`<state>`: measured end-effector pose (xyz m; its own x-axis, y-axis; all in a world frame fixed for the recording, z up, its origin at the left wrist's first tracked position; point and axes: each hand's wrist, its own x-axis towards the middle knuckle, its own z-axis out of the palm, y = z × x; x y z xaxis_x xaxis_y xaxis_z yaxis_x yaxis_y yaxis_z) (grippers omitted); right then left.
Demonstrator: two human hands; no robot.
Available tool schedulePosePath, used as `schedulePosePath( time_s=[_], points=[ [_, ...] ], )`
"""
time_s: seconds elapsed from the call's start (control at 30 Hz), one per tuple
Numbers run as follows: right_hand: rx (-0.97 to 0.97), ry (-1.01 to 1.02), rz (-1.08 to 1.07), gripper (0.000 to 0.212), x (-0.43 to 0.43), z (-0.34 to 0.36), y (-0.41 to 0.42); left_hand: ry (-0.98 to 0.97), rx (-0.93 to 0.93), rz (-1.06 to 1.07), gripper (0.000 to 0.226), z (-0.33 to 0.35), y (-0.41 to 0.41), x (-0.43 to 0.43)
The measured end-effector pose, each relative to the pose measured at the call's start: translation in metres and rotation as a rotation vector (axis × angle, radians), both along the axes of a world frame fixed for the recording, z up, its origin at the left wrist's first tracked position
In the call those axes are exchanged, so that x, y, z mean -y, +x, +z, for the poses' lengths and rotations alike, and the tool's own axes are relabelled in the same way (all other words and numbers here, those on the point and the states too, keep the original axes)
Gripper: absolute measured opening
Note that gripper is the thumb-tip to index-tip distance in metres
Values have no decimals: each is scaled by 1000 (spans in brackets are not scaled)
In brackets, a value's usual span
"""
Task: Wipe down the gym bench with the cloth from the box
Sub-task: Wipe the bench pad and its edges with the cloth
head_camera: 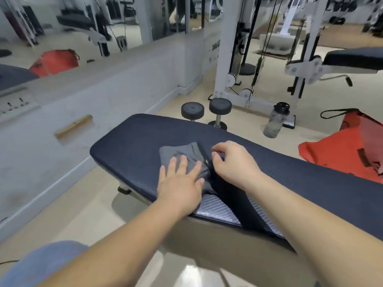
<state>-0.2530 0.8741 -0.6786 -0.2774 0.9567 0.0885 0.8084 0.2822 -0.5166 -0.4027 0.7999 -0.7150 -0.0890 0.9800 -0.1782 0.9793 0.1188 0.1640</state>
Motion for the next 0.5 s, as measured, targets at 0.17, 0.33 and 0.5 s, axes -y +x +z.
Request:
schedulePosePath(
  time_s=[0.17, 0.33, 0.5],
  points=[
    [3, 21, 8, 32, 3, 3, -9, 17, -16, -434, 52, 9, 8, 38],
    [-30, 1, 50, 32, 6, 0, -35, -16, -86, -253, 54, 10, -92, 28],
    [-4, -42, 125, 33, -5, -5, -100, -22, -61, 42, 55, 1, -170, 11]
  ],
)
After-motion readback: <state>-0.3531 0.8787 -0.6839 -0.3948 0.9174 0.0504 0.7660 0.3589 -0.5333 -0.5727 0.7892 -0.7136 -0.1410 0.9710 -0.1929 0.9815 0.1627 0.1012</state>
